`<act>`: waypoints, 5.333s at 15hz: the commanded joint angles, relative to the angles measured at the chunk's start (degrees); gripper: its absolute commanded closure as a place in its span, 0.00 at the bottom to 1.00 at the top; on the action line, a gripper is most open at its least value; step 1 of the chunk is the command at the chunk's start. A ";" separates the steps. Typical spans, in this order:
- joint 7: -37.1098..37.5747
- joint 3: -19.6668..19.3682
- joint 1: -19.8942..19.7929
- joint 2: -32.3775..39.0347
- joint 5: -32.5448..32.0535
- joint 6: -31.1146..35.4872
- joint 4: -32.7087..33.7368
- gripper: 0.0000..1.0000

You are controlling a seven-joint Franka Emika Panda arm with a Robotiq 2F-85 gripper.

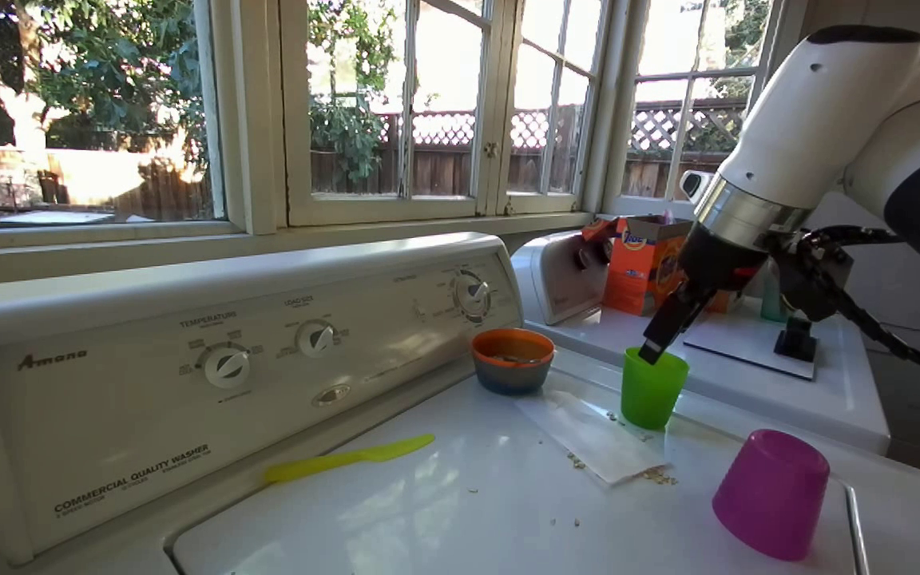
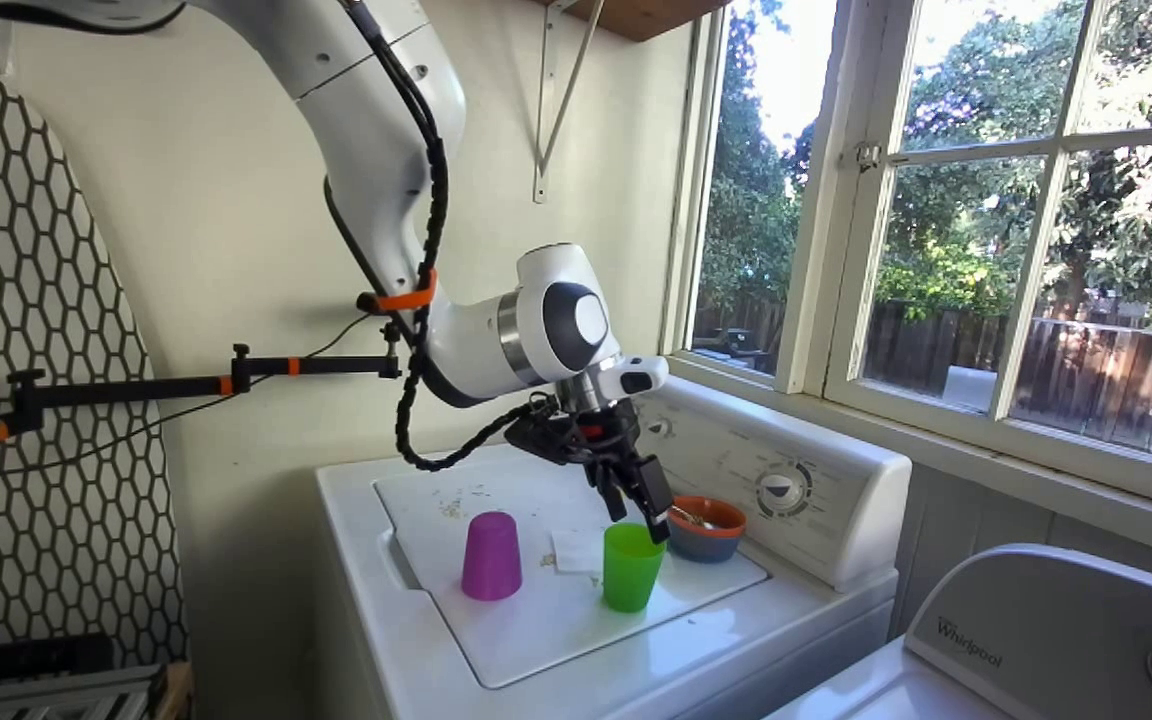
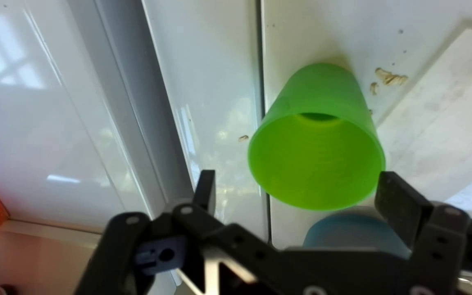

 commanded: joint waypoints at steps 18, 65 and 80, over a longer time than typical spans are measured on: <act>-5.58 5.70 0.72 2.38 3.09 -1.61 2.85 0.00; 37.74 -6.14 11.18 6.10 24.33 -8.51 8.99 0.00; 39.40 -6.69 11.39 10.31 29.79 -3.00 9.61 0.00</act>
